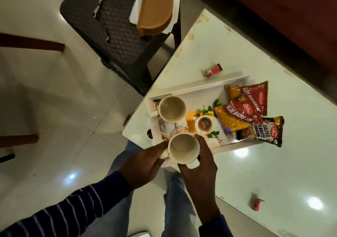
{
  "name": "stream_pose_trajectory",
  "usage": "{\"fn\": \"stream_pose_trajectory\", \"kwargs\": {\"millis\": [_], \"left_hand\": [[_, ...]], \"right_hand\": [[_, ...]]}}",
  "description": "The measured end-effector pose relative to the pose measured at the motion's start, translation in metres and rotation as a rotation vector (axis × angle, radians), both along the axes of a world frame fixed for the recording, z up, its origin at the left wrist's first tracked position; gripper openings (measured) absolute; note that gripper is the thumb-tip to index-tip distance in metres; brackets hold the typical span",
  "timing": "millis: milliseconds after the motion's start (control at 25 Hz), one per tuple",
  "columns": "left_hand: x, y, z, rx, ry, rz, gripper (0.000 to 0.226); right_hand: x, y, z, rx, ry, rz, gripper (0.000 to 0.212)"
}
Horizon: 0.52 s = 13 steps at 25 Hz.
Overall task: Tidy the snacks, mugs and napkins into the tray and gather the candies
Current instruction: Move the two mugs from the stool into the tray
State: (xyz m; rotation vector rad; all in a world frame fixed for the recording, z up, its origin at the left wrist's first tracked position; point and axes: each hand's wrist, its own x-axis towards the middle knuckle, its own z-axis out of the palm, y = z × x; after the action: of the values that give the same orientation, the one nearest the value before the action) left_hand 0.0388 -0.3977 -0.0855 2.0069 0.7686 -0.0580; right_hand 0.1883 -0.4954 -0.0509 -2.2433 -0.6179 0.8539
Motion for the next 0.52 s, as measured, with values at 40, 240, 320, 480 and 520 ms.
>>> {"fn": "stream_pose_trajectory", "kwargs": {"millis": [40,240,320,480,520], "left_hand": [[-0.002,0.001,-0.007,-0.028,0.019,-0.004,0.049],[-0.005,-0.001,-0.027,-0.036,0.034,0.01,0.047],[-0.005,0.0,-0.027,0.016,0.051,-0.002,0.045],[-0.001,0.004,-0.027,0.17,0.079,-0.035,0.043],[-0.001,0.004,-0.028,0.133,0.086,-0.024,0.043]], "right_hand": [[0.001,0.0,-0.006,-0.009,0.013,0.006,0.062],[-0.001,-0.002,-0.032,-0.024,-0.065,0.036,0.055],[-0.001,-0.004,-0.04,-0.065,-0.069,0.052,0.054],[0.001,-0.002,-0.045,-0.112,-0.094,0.152,0.055],[0.002,-0.003,-0.043,-0.099,-0.131,0.162,0.057]]}}
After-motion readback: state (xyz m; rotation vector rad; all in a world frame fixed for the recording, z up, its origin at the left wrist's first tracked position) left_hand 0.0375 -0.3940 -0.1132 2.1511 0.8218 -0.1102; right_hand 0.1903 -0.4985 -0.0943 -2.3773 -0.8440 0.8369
